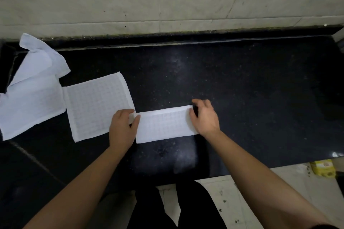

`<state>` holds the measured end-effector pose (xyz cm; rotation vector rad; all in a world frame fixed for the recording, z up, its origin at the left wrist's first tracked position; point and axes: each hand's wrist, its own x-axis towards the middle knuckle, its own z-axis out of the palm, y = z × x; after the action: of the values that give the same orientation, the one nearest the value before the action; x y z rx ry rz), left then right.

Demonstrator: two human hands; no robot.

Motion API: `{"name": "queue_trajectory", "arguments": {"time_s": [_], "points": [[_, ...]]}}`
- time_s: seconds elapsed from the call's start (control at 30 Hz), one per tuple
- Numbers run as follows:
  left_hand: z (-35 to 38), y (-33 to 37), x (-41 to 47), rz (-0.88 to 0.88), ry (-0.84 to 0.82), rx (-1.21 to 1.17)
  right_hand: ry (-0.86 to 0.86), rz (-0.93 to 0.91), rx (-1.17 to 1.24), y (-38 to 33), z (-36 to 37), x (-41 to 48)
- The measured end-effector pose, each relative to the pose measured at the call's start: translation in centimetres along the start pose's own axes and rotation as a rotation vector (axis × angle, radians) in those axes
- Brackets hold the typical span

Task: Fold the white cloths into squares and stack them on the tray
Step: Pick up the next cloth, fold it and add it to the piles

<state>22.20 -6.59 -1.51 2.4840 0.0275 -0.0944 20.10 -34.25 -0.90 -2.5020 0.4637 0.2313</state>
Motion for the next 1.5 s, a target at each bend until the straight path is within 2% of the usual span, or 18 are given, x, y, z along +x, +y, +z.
{"name": "queue_trajectory", "arguments": {"time_s": [0.07, 0.1, 0.2, 0.37, 0.63, 0.77, 0.87, 1.03, 1.13, 1.27, 1.4, 1.5], "points": [[0.3, -0.2, -1.2, 0.264, 0.000, 0.189, 0.072, -0.222, -0.189, -0.2, 0.7, -1.4], [0.6, -0.3, -1.5, 0.374, -0.035, 0.280, 0.053, -0.297, -0.264, -0.4, 1.1, -1.9], [1.5, -0.2, -1.8, 0.506, -0.218, 0.530, -0.187, -0.392, -0.453, -0.9, 2.9, -3.0], [3.5, -0.5, -2.4, 0.456, -0.378, 0.685, -0.243, -0.365, -0.644, 1.7, 3.9, -3.3], [6.5, 2.3, -6.2, 0.370, -0.420, 0.597, -0.216, -0.269, -0.639, 7.1, 0.6, -5.0], [5.9, 2.6, -6.0, 0.336, -0.372, 0.544, -0.166, -0.269, -0.505, 4.8, 0.6, -5.4], [5.2, 1.5, -5.3, 0.346, -0.363, 0.556, -0.125, -0.371, -0.444, 1.9, 2.4, -4.9], [4.9, -0.7, -4.9, 0.347, -0.382, 0.622, -0.188, -0.440, -0.498, -0.7, 6.7, -4.1], [5.3, -0.7, -4.9, 0.335, -0.362, 0.621, -0.196, -0.454, -0.536, 0.0, 6.8, -3.4], [5.6, -1.1, -5.0, 0.339, -0.368, 0.625, -0.162, -0.348, -0.545, 4.2, 3.6, -2.1], [5.3, -1.2, -5.0, 0.323, -0.387, 0.634, -0.223, -0.364, -0.588, 5.3, 1.8, -1.3], [5.0, -1.0, -4.9, 0.315, -0.409, 0.616, -0.113, -0.202, -0.394, 4.4, 1.6, -2.7]]}}
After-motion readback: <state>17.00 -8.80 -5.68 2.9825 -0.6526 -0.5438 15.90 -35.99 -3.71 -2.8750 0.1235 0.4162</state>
